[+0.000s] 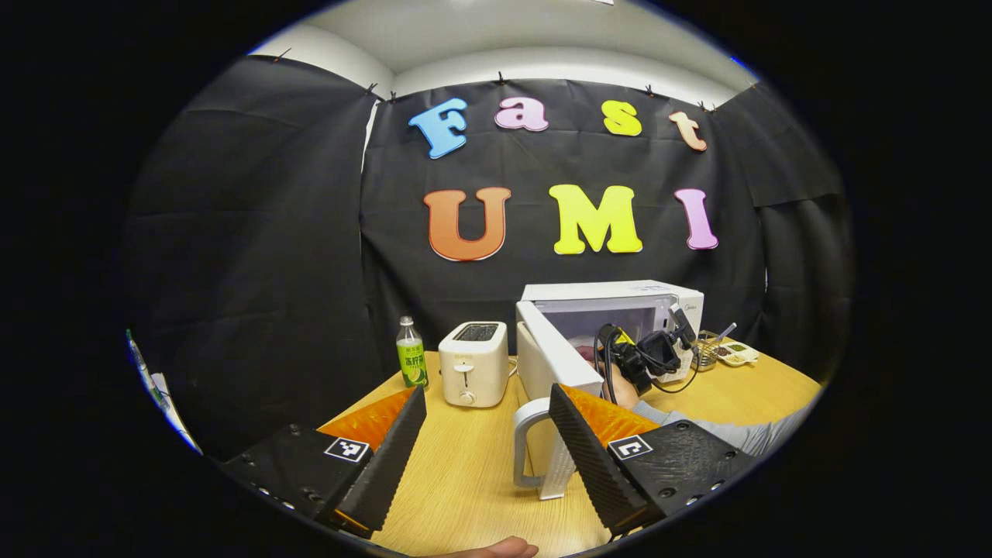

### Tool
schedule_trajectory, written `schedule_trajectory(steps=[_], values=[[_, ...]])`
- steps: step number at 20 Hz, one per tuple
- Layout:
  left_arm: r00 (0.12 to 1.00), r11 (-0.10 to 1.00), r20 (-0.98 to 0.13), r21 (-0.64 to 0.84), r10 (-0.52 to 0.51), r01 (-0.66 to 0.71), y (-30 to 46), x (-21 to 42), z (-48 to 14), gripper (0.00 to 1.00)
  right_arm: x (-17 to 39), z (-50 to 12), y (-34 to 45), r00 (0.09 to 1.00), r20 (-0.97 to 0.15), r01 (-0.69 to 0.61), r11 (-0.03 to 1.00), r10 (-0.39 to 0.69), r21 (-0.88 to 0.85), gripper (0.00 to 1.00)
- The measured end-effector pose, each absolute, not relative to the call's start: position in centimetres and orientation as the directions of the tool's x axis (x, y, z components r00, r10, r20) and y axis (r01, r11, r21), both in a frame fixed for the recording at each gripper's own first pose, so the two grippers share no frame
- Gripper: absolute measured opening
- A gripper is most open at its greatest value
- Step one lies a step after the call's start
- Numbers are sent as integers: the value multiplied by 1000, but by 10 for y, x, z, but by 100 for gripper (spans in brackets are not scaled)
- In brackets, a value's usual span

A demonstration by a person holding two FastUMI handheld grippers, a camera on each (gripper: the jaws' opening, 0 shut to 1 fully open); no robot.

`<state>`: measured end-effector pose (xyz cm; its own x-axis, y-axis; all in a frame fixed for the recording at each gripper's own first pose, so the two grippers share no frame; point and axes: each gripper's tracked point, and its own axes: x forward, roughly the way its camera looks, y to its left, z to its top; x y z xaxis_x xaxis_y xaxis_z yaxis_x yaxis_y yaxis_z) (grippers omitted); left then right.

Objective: Open the microwave oven with the left hand, put the food in, and close the microwave oven.

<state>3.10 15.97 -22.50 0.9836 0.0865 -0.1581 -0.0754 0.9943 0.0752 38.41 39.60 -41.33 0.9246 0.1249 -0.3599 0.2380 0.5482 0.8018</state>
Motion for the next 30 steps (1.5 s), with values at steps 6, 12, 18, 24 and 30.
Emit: schedule_trajectory(steps=[6,12,18,24,30], values=[[984,996,-158,49,83,-77,168,28,-228,96,385,-410,390,940,-328,186,663,96,725,12],[983,996,-166,15,84,-83,181,27,-235,96,373,-388,388,956,-238,-21,853,169,522,39],[987,994,-127,57,96,-89,182,18,-233,96,347,-335,368,968,-120,-168,923,221,345,84],[985,993,-124,22,120,-118,193,18,-236,94,302,-284,336,959,-50,-260,937,278,233,99],[989,991,-63,14,136,-136,206,15,-214,74,233,-218,278,949,53,-315,934,311,168,99]])
